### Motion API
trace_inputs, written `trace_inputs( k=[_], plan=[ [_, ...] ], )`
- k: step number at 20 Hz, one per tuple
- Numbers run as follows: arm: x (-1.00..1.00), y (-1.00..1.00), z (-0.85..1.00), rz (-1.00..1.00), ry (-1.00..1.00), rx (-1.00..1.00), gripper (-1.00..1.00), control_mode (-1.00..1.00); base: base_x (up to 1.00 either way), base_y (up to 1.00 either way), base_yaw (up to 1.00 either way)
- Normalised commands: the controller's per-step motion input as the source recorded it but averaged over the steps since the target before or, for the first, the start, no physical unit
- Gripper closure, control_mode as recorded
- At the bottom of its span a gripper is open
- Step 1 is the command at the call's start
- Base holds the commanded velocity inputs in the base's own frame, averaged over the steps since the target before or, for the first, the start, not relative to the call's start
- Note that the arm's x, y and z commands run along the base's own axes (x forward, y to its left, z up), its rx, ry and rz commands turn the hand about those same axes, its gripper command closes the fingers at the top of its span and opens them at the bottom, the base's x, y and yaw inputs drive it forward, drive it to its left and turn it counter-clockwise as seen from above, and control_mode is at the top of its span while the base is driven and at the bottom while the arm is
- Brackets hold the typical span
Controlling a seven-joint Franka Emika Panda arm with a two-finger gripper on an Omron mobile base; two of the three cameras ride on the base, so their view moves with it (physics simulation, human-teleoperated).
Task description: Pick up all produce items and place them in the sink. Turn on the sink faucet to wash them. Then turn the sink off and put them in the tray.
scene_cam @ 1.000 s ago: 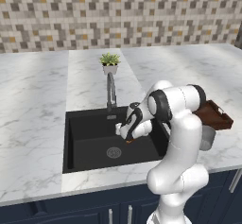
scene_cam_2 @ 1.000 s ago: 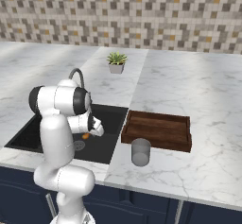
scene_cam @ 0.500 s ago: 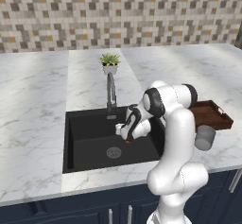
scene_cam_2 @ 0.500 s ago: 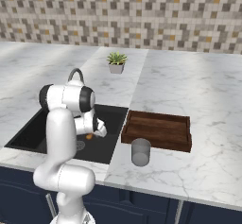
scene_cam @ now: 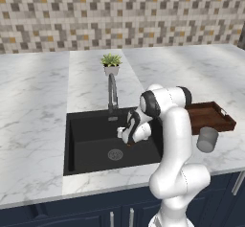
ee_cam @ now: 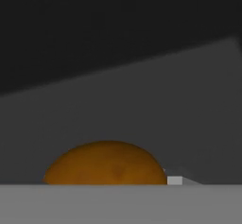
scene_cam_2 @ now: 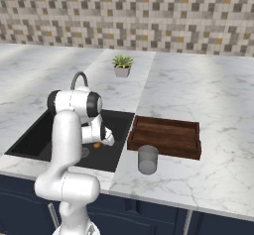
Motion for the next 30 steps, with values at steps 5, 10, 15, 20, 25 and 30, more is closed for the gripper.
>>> trace_inputs(
  k=[5, 10, 15, 20, 25, 30],
  plan=[
    [0.08, -0.03, -0.34, -0.03, 0.00, 0.00, -1.00, -1.00, 0.00, 0.00, 0.00],
    [0.05, -0.11, -0.19, -0.02, 0.00, 0.00, -1.00, -1.00, 0.00, 0.00, 0.00],
    [0.01, -0.07, -0.02, -0.01, 0.00, 0.00, -1.00, -1.00, 0.00, 0.00, 0.00],
    [-0.01, -0.01, 0.04, 0.00, 0.00, 0.00, -1.00, -1.00, 0.00, 0.00, 0.00],
    [-0.03, 0.00, 0.24, 0.00, 0.00, 0.00, -1.00, -1.00, 0.00, 0.00, 0.00],
    [-0.18, -0.04, 0.40, 0.00, 0.00, 0.00, -1.00, -1.00, 0.00, 0.00, 0.00]
  ],
)
